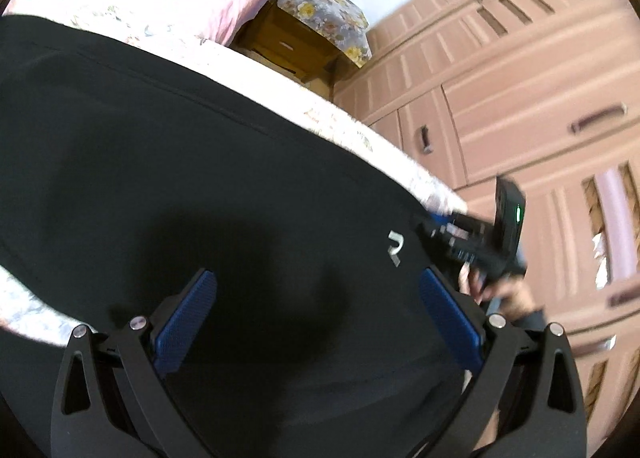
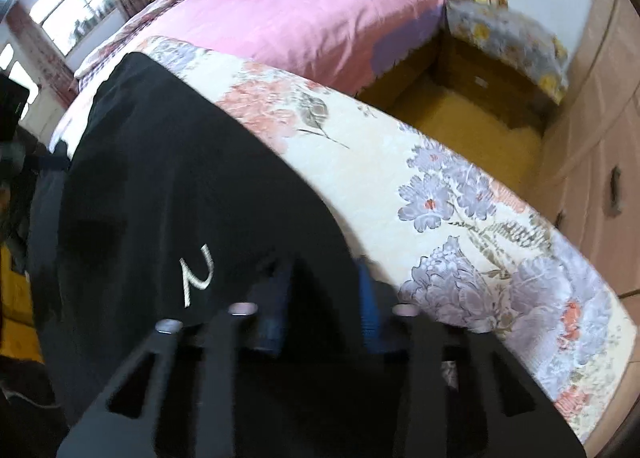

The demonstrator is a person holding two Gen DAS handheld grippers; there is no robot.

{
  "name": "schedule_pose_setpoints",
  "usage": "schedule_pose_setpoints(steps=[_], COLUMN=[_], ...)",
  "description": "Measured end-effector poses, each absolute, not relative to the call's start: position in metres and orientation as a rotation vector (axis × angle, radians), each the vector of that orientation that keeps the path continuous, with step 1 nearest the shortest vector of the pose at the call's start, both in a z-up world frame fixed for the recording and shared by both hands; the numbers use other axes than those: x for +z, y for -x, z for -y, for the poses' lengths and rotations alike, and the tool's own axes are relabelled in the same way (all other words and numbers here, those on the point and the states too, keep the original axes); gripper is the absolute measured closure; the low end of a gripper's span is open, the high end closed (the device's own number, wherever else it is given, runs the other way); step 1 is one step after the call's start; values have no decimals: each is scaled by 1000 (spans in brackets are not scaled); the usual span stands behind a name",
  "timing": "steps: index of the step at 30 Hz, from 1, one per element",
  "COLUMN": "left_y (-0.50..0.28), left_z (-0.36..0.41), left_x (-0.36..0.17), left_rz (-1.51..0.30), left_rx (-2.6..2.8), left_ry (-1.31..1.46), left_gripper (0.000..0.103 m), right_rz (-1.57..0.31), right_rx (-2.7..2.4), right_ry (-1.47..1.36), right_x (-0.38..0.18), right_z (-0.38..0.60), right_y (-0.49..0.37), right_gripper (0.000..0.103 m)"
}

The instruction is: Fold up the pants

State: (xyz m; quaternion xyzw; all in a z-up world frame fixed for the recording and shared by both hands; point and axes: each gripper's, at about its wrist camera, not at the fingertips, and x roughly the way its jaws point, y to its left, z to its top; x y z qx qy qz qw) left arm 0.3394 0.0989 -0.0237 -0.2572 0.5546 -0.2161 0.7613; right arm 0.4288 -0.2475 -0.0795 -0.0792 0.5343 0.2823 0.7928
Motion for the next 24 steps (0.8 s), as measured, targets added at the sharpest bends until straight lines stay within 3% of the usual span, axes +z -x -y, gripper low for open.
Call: schedule_pose_setpoints(steps=[2, 9, 15, 16, 18, 19, 24], left_y=[-352, -387, -410, -412, -412, -409, -364], left_z=[-96, -78, -57, -53, -49, -49, -57], left_x=[-28, -41, -51, -55, -65, -68, -33], left_rz=[-1217, -1241, -1291, -1313, -1368, -1383, -1237], left_rx=[-478, -502, -406, -388, -346, -344, -370], left_ry=[615, 791, 755, 733, 699, 701, 621], left_gripper=[2, 2, 4, 12, 77, 85, 90], right_rz=[-1073, -807, -735, -730, -722, -722, -662], right_rx=[571, 529, 476, 468, 438, 431, 412], right_ry=[247, 412, 459, 462, 461, 462, 487], right_x=[-68, -18, -13, -13, -16, -16, -5], right_z=[242, 211, 192, 191, 191, 191, 190], right_y=[-409, -309, -259, -256, -252, -252, -229], right_gripper=[93, 94, 94, 94, 94, 94, 94])
